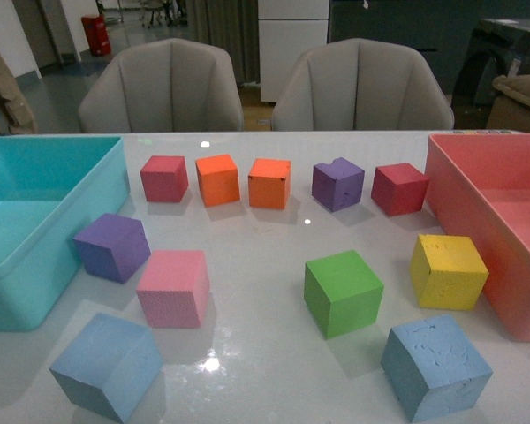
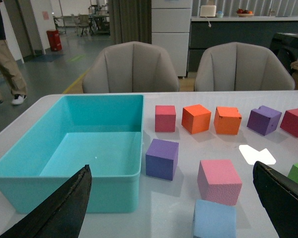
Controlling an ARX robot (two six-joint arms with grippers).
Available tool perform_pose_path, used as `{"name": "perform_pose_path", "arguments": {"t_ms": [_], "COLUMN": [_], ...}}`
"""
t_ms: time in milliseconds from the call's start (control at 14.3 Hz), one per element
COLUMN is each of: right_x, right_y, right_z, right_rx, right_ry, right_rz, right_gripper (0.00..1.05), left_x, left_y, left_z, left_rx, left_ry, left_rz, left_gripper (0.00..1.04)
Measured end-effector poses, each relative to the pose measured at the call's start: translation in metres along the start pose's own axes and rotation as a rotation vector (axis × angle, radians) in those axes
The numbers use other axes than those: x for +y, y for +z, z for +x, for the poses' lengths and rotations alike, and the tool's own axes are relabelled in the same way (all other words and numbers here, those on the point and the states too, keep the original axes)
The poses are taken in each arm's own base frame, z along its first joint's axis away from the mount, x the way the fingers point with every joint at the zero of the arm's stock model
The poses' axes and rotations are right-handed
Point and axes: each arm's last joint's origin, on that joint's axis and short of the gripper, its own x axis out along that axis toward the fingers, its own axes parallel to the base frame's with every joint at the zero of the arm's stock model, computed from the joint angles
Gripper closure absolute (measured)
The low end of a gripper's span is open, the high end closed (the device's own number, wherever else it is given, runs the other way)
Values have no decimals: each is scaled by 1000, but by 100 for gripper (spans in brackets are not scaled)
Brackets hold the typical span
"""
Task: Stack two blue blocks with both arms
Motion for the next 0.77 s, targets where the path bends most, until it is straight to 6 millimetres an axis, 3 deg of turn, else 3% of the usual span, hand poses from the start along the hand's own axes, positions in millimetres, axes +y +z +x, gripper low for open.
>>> {"name": "perform_pose_path", "arguments": {"t_ms": [770], "right_x": [0], "right_y": [0], "right_z": [0], "right_rx": [0], "right_ry": [0], "right_rz": [0], "right_gripper": [6], "left_x": [0], "left_y": [0], "left_z": [0], "left_rx": [0], "left_ry": [0], "left_rz": [0], "left_gripper": [7]}}
